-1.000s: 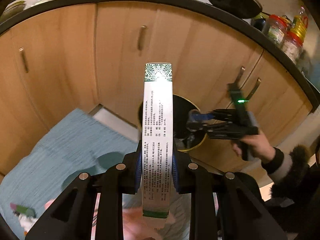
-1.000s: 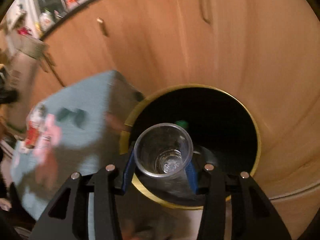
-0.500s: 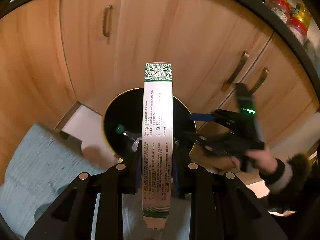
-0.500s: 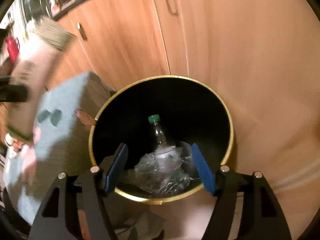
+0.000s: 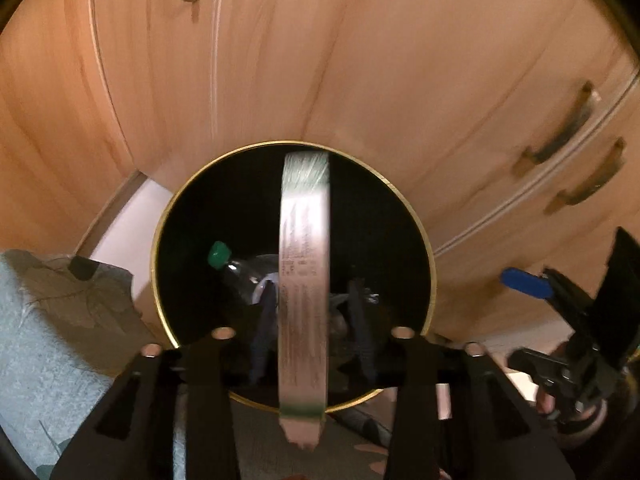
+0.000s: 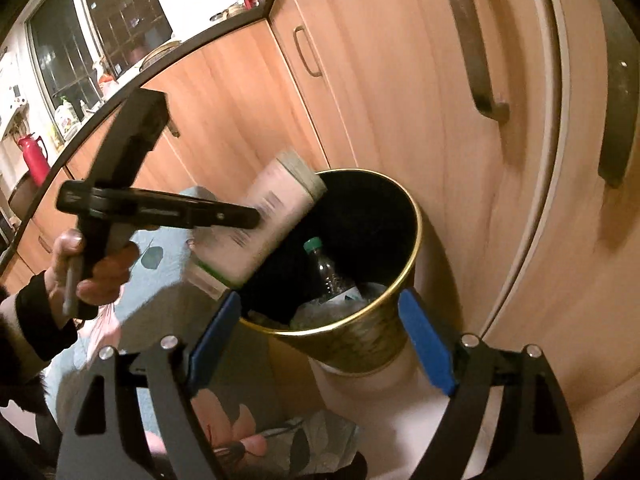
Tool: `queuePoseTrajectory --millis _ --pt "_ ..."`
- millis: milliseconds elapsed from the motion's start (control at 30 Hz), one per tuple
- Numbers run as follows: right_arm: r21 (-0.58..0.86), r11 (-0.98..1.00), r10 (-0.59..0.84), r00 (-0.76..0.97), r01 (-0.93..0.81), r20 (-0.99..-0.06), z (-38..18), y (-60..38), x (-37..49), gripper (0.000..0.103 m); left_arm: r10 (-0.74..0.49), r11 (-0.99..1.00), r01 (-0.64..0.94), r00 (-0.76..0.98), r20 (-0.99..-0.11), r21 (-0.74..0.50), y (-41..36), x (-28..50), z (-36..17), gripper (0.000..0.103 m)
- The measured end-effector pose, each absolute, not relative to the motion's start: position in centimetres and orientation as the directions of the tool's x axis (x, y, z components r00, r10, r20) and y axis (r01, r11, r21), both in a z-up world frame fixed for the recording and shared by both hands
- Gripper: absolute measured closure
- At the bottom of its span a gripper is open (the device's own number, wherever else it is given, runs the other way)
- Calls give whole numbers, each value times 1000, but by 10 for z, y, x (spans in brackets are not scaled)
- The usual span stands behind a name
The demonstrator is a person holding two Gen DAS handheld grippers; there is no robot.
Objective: Collect trash
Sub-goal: 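Move both grippers back over the table toward the red cigarette pack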
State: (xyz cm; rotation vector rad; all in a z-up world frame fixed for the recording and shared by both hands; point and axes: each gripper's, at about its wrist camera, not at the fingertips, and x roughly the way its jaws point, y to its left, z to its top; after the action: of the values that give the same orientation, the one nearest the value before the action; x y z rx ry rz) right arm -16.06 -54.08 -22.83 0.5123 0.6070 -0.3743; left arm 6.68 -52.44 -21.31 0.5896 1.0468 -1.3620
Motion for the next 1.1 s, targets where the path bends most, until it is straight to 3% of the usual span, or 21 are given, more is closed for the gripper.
queuePoseTrajectory --millis 67,267,400,500,567,767,933,1100 --pt "344 815 -178 766 466 -618 -227 -538 -159 21 -486 184 957 -111 -867 -225 -522 69 -216 56" --pt "325 848 -147 775 418 -615 -215 -517 -145 21 -527 200 958 -73 -847 -207 -486 73 -196 55" --pt "307 889 -92 789 340 -608 -204 -493 -121 19 -585 250 944 -31 -810 -217 -440 84 -167 37" --pt "260 932 -47 797 252 -602 -190 -463 -101 11 -652 298 923 11 -758 -243 -383 90 -138 8" --pt "255 950 10 800 180 -600 -184 -443 -87 6 -692 326 910 45 -721 -256 -337 92 -121 9" --pt "177 977 205 755 -119 -622 -169 -348 -23 4 -711 529 809 257 -654 -257 -179 107 -94 9" --pt "85 918 343 664 -388 -664 -168 -259 34 4 -562 788 573 519 -644 -225 -19 120 -100 8" --pt "3 789 405 516 -615 -755 -189 -193 93 4 -447 890 379 616 -649 -253 89 121 -107 8"
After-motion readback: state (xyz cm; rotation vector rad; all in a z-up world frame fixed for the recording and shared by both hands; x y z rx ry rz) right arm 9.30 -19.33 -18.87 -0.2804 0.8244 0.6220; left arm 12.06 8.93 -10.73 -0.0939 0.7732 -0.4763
